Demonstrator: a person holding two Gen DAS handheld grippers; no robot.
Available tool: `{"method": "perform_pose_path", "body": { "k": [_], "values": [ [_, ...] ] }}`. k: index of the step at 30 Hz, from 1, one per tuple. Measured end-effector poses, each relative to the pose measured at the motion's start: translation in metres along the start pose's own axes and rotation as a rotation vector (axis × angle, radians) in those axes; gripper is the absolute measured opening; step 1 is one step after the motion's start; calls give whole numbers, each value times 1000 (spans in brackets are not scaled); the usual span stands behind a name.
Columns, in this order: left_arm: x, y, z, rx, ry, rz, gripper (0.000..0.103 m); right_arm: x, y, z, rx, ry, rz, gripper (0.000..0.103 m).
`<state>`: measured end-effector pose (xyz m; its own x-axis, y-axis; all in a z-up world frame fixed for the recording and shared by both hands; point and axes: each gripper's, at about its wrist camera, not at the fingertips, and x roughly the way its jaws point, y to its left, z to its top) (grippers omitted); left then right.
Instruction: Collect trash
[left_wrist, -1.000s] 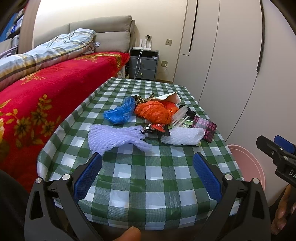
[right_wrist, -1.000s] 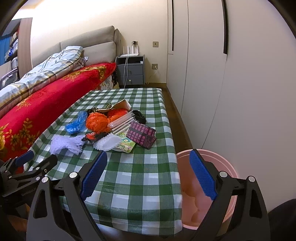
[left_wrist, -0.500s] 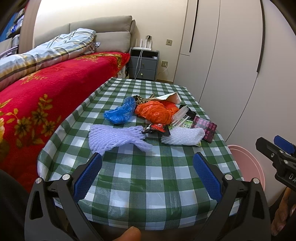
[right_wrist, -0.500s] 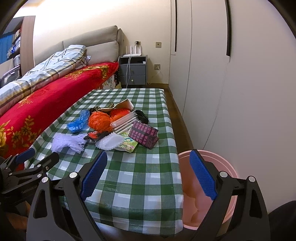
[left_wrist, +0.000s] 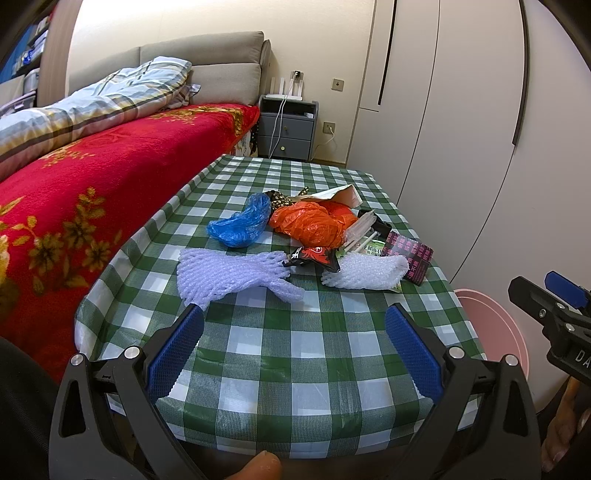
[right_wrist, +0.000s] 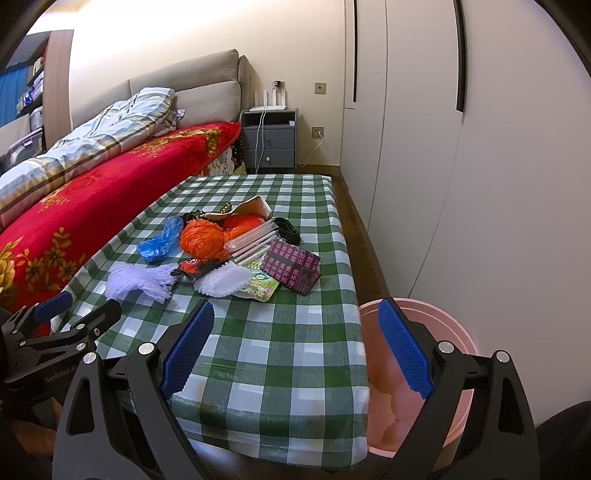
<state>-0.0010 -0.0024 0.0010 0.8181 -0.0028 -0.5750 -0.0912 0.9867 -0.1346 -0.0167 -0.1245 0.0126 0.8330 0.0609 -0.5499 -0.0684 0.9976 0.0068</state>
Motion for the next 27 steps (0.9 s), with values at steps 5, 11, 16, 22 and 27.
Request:
{"method": "perform_pose_path", "body": {
  "k": [5, 11, 16, 22, 27],
  "values": [
    [0, 0, 0, 0, 0, 0, 95, 0, 0, 0, -1, -1, 1, 89],
    [0, 0, 0, 0, -1, 0, 95, -2, 3, -2, -3, 0, 4, 89],
    [0, 0, 0, 0, 0, 0, 95, -3, 6, -3, -7, 4, 9, 85],
    [0, 0, 0, 0, 0, 0, 95, -2, 5, -3, 1, 13, 22, 83],
    [0, 0, 0, 0, 0, 1, 95, 1, 2, -3, 4, 23, 32, 77]
  ]
}}
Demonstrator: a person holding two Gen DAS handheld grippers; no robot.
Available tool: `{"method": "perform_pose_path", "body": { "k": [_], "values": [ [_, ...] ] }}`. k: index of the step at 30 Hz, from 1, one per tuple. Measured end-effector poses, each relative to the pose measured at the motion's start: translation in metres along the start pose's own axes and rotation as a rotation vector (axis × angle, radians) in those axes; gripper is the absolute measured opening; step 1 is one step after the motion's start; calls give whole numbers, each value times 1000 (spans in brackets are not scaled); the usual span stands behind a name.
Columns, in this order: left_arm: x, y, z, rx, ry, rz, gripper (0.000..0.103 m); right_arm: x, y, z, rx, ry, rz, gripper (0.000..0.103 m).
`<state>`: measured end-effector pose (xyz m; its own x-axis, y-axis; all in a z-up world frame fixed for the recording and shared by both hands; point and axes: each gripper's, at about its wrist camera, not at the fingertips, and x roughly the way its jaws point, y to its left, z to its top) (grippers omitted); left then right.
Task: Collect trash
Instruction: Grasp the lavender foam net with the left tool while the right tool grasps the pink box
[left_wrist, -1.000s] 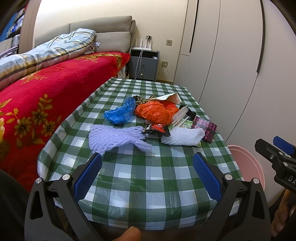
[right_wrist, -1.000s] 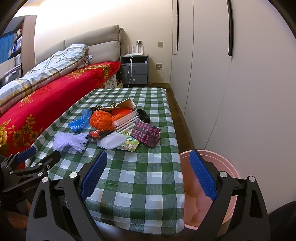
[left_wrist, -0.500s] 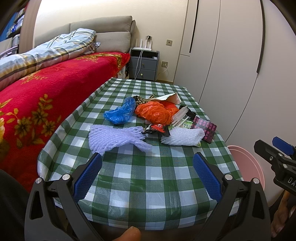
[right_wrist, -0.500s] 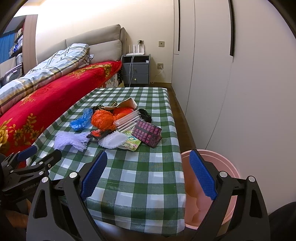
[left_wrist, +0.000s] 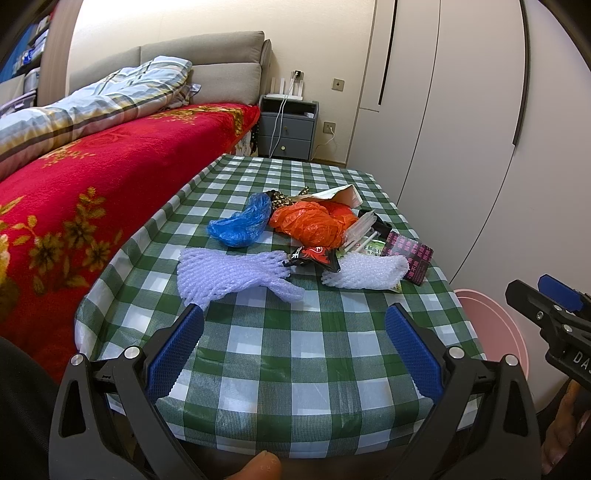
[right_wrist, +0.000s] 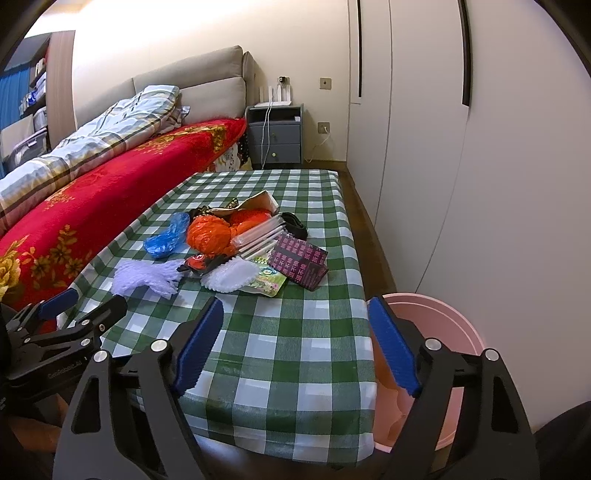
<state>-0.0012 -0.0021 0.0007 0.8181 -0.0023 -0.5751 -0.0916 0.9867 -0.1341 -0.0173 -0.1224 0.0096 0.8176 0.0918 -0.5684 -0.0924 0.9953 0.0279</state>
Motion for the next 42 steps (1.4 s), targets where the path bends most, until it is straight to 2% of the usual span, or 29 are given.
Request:
{"method": "perform_pose_path", "body": {
  "k": [7, 16, 21, 26, 34, 42],
  "values": [
    [7, 0, 2, -5, 10, 18, 95, 14, -14, 11, 61, 24, 34, 57],
    [22, -4, 8, -11, 20, 70, 95, 61, -31, 38, 165, 37, 74, 46],
    [38, -1, 12, -14, 28, 114, 95, 95, -38, 46, 206, 57, 97, 45],
    [63, 6, 16, -23, 54, 155, 95, 134, -43, 47, 239, 113, 125, 45],
    [102, 20, 26, -96, 107, 199, 95, 177, -47, 45, 268, 169, 132, 46],
    [129, 37, 20, -169, 202, 223, 95, 203, -45, 38, 271, 235, 134, 46]
  ]
}}
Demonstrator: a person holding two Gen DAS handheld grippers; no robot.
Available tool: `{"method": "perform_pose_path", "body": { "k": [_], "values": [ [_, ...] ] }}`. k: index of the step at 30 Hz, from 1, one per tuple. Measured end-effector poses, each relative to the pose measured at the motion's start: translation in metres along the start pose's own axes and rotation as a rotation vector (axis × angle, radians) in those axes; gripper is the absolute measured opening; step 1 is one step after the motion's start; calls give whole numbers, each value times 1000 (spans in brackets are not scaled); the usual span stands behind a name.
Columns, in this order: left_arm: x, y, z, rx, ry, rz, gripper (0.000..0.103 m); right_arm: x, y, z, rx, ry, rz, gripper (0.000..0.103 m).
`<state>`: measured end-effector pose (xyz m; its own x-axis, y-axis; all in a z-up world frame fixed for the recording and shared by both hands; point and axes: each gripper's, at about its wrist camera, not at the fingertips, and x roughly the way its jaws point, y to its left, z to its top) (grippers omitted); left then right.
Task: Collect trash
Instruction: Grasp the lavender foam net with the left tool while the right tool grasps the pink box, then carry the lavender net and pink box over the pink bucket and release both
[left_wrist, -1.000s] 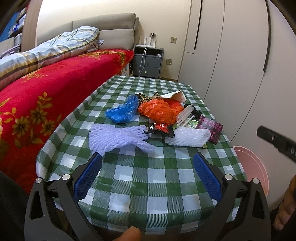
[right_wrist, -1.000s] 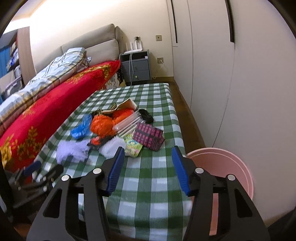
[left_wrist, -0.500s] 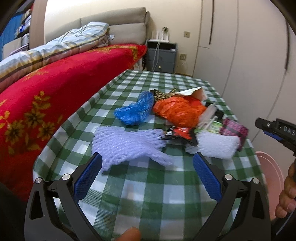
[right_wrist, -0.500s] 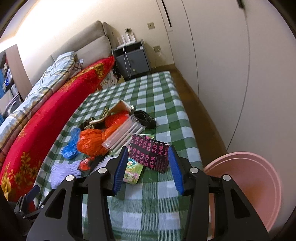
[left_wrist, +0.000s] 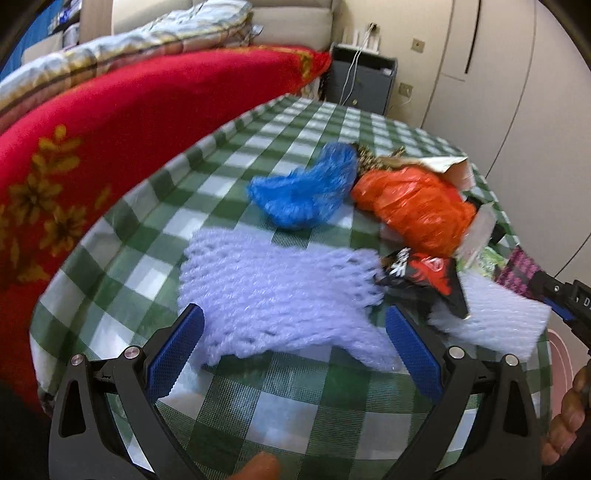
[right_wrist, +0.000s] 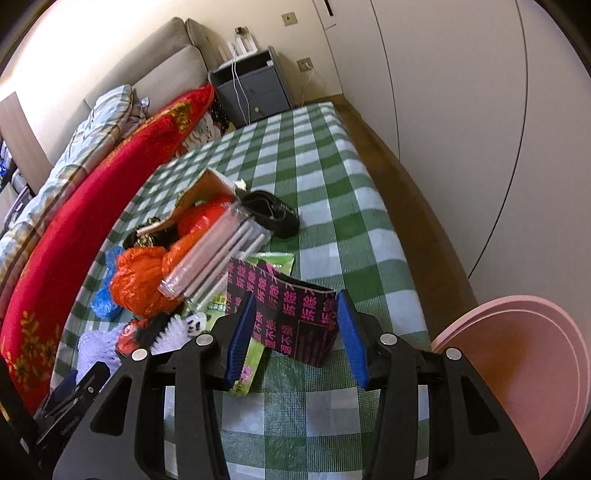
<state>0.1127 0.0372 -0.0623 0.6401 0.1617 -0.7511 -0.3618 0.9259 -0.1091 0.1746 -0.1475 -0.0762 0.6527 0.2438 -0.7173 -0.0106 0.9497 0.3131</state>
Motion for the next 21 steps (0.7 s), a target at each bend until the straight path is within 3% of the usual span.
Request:
{"method": "perform_pose_path", "body": {
  "k": [2, 5, 8, 10, 16, 21],
  "values": [
    [1, 1, -1, -2, 7, -2, 95, 3, 1, -1, -4, 8, 2, 44],
    [0, 3, -1, -3, 5, -9, 84, 4, 3, -2, -19, 13, 6, 30],
    [-1, 4, -2, -6, 7, -13, 65, 0, 8, -2, -40, 10, 22, 9],
    [-2, 3, -1, -7, 9, -25, 53, -5, 14, -2, -58, 2, 44, 5],
    [-13, 2, -2, 10, -14, -35, 27, -28, 31, -2, -119, -52, 84, 4],
    [-34, 1, -2, 28, -79, -52, 23, -48, 39, -7, -140, -81, 95, 4]
  ]
}}
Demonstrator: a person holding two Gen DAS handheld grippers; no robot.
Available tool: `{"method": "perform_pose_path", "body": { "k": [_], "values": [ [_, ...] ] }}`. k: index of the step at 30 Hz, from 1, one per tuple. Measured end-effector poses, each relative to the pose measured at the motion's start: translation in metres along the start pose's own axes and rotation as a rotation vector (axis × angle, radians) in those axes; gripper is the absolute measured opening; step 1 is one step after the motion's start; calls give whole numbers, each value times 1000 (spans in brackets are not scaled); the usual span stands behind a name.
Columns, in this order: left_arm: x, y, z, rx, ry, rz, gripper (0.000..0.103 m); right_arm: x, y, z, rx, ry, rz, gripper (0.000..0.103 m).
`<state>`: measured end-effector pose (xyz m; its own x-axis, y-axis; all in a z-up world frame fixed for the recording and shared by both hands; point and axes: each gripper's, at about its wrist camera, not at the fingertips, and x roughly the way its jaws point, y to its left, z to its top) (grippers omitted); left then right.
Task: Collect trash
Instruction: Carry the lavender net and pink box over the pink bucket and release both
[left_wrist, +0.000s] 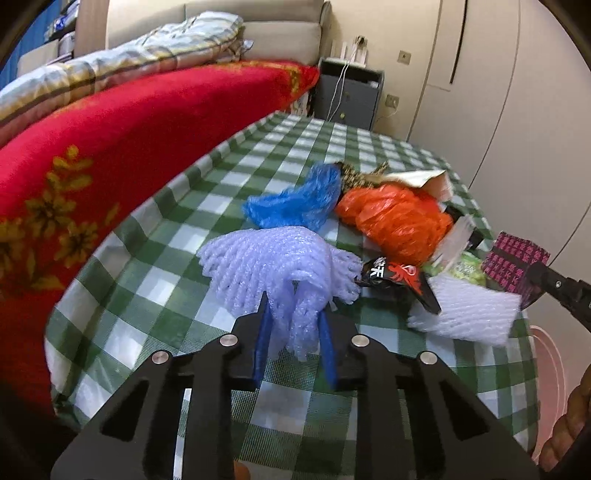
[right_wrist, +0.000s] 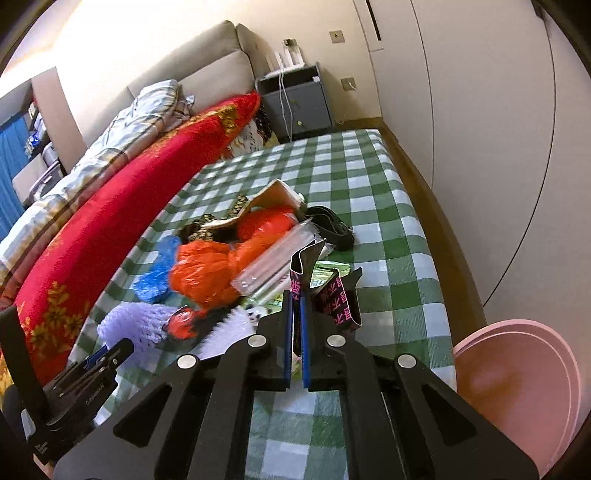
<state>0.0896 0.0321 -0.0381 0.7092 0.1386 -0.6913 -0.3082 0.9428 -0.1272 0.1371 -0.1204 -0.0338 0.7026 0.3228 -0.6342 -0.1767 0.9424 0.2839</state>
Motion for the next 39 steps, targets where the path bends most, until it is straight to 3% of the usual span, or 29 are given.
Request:
{"method": "perform_pose_path", "body": {
  "k": [11, 21, 39],
  "values": [
    [-37, 2, 2, -3, -94, -21, 22, -52, 13, -9, -47, -74, -32, 4],
    [-64, -20, -4, 57, -155, -137, 22, -98, 11, -14, -53, -131, -59, 4],
    [-83, -69, -18, 156, -156, -295, 22, -147, -23, -23, 3, -171, -169, 4]
  ]
}}
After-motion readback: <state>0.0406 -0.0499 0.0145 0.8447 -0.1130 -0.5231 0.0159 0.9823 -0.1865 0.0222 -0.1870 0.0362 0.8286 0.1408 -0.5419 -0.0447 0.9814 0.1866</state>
